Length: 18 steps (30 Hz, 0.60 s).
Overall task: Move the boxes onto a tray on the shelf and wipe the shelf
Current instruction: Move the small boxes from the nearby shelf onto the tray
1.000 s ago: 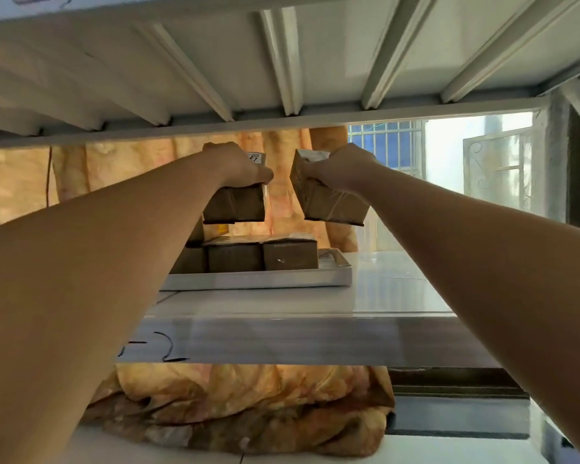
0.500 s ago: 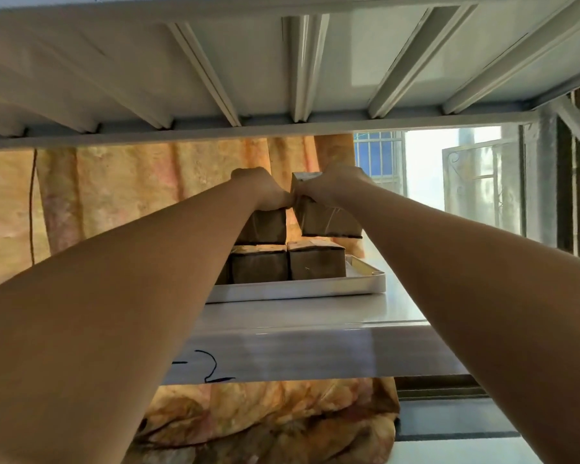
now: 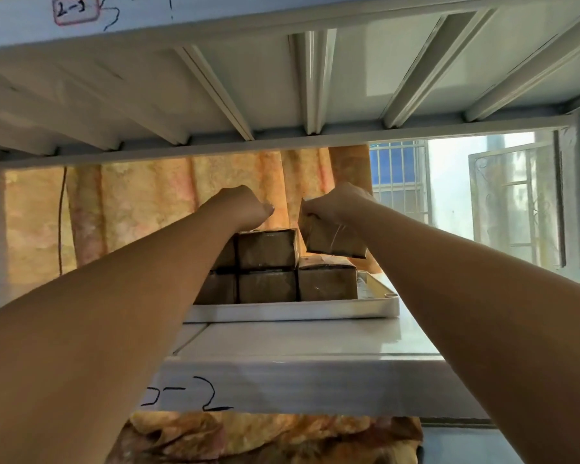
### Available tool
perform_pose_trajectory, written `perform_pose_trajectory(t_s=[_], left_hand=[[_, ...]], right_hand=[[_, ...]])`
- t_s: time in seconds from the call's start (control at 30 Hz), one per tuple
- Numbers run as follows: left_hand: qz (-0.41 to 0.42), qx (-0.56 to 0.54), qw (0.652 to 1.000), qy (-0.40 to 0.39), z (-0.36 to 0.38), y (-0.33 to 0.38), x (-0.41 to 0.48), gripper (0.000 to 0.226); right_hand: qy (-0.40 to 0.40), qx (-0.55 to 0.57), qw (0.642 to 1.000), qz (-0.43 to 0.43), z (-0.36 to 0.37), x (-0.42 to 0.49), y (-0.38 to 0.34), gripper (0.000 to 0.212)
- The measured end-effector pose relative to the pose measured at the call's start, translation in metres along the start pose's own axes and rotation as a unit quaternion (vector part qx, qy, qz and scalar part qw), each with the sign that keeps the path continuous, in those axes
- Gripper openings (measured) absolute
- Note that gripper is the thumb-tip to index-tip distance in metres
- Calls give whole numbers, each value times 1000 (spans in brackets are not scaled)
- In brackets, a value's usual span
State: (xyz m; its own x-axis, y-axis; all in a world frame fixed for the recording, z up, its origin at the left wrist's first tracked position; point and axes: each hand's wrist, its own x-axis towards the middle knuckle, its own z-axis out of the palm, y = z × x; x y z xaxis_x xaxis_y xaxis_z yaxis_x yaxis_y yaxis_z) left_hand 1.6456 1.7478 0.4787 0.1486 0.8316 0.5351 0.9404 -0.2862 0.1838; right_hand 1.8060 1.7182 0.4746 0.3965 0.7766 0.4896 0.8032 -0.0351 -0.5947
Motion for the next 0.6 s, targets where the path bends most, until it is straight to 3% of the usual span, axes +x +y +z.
perform_pose_trajectory(t_s=[0.13, 0.27, 0.37, 0.6], left_hand=[[-20, 7, 1000, -15, -2, -6, -13, 72], [-30, 4, 998, -63, -5, 0, -31, 74], [-32, 19, 996, -83, -1, -2, -33, 74], [-24, 30, 998, -40, 21, -17, -26, 79]], right_hand=[[-38, -2, 999, 9, 2, -4, -3, 67], [-33, -6, 999, -11, 3, -3, -1, 49], [-14, -6, 999, -34, 4, -1, 2, 47], [-9, -26, 999, -46, 9, -5, 14, 16]])
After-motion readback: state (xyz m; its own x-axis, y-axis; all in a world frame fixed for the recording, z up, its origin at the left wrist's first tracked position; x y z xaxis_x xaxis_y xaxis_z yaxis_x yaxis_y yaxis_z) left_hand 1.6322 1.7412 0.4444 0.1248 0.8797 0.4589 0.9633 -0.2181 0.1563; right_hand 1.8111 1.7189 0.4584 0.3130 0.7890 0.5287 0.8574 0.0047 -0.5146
